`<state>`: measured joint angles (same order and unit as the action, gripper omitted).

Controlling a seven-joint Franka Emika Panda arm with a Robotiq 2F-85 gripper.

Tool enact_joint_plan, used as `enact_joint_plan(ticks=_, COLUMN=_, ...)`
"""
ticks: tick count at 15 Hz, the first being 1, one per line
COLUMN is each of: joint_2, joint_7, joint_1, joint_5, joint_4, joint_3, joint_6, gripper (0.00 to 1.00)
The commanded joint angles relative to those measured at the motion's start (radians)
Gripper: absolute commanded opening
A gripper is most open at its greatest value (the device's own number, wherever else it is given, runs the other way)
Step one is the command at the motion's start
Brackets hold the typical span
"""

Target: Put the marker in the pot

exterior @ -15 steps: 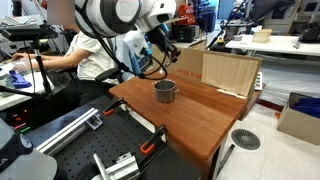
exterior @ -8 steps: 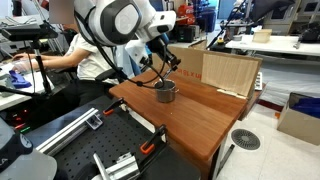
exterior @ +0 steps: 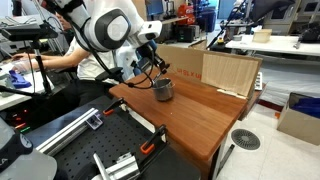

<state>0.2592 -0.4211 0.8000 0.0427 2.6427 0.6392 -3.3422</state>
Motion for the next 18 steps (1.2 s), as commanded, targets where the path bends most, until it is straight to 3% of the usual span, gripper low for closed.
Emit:
enact_joint_plan(ticks=1, joint_2=0.028, joint_7=0.007, joint_1=0.101, joint_5=0.046, joint_4=-0.006, joint_3=0.077, joint_6=-0.012, gripper=0.05)
enact_joint_plan(ticks=10, joint_2=-0.031, joint_7=0.013, joint_1=0.213, joint_5=0.053, joint_4=0.057, joint_3=0.182, joint_6=-0.077, gripper=0.05)
enact_joint_plan(ticks=18, joint_2=-0.107, joint_7=0.011, joint_1=0.197, joint_5=0.031, joint_4=0.095, joint_3=0.216, joint_6=-0.079, gripper=0.05)
